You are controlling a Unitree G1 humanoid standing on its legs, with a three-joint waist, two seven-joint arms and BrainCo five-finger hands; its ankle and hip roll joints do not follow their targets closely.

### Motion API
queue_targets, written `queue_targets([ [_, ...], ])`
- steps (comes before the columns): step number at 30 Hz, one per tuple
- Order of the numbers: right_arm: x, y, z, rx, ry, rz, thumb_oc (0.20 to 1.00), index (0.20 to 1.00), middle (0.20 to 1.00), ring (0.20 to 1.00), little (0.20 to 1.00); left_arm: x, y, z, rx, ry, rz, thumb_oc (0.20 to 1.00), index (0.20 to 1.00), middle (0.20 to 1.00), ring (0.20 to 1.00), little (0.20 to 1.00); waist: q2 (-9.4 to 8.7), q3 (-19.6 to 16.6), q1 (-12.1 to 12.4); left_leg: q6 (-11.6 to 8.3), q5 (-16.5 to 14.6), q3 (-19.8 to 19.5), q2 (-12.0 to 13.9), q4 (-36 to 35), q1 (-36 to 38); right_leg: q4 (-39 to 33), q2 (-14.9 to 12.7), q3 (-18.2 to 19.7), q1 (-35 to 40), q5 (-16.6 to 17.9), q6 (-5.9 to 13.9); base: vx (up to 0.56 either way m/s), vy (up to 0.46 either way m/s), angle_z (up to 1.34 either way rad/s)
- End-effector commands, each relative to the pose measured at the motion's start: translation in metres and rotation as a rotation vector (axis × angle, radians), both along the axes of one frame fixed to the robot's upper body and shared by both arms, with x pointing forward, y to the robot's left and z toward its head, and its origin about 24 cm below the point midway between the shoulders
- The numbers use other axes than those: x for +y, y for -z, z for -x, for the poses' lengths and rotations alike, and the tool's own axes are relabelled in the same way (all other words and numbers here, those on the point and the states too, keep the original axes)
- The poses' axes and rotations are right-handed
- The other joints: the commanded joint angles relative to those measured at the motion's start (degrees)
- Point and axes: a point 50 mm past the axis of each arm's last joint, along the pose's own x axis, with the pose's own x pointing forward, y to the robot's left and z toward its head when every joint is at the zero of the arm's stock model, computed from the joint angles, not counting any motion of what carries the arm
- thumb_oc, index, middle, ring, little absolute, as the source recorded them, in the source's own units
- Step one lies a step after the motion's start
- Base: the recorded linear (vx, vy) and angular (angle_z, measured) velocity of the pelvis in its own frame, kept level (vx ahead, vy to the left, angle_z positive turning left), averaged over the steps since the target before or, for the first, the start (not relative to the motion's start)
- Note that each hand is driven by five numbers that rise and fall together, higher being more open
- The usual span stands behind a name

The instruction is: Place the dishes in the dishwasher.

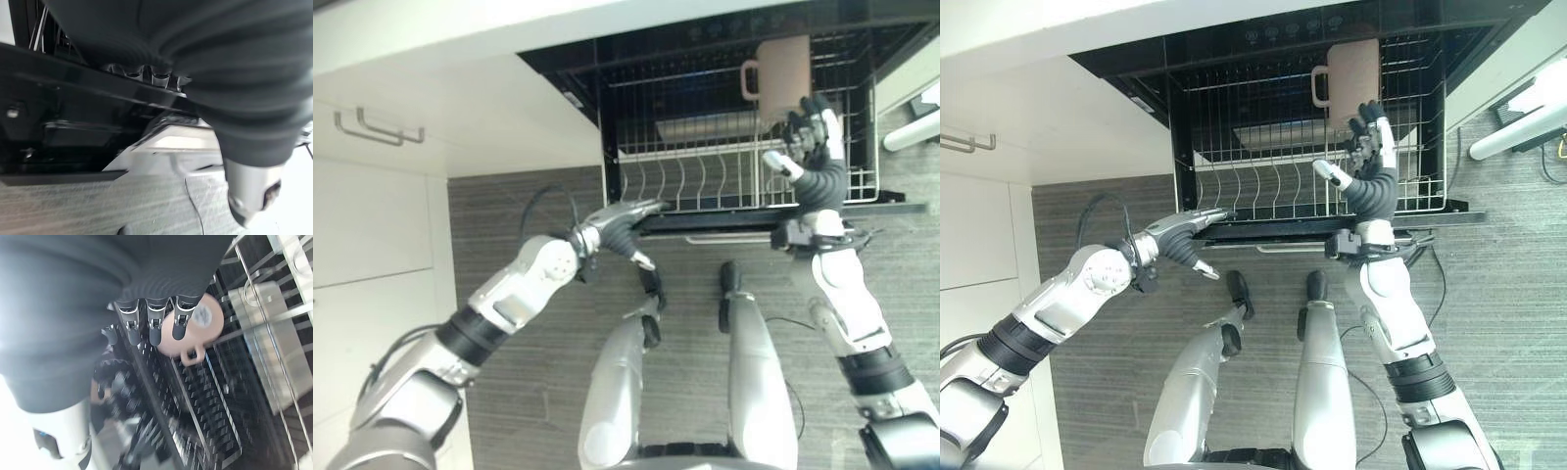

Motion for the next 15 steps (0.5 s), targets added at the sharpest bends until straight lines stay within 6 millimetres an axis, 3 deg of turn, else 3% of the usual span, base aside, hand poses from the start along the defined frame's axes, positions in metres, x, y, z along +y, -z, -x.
queue_targets([
  [1,0.007,-0.022,0.016,-0.153,-0.096,-0.005,1.0,1.0,1.0,1.0,1.0,0.006,-0.006,0.008,-0.132,-0.011,0.04,1.0,1.0,1.0,1.0,1.0,-1.68,-1.3,-0.4,0.25,-6.5,2.3,0.8,4.1,5.2,-6.0,1.8,-2.7,4.4,4.0,-0.05,-0.02,0.003,-0.12],
  [8,0.009,0.006,0.019,-0.044,-0.154,0.077,1.0,1.0,1.0,1.0,1.0,0.024,0.008,0.02,-0.141,-0.067,0.103,1.0,1.0,1.0,1.0,1.0,-2.16,-1.8,0.1,-0.26,-6.3,2.1,1.0,-0.1,20.0,-9.2,0.7,-6.0,19.4,2.6,-0.36,0.03,0.001,-0.02],
  [12,0.009,0.019,0.021,-0.002,-0.165,0.089,1.0,1.0,1.0,1.0,1.0,0.029,0.017,0.029,-0.135,-0.087,0.137,1.0,1.0,1.0,1.0,1.0,-2.53,-6.4,1.1,-0.88,-6.3,1.6,1.2,-2.9,24.9,-13.1,0.4,-7.6,25.3,2.4,-0.24,0.09,-0.008,0.16],
  [15,0.016,0.024,0.021,0.005,-0.235,0.074,1.0,1.0,1.0,1.0,1.0,0.033,0.018,0.032,-0.17,-0.129,0.263,1.0,1.0,1.0,1.0,1.0,-2.76,-10.7,2.4,-1.46,-5.9,1.2,1.3,-6.1,29.0,-17.5,0.8,-8.8,30.9,2.5,-0.22,0.07,0.013,0.12],
])
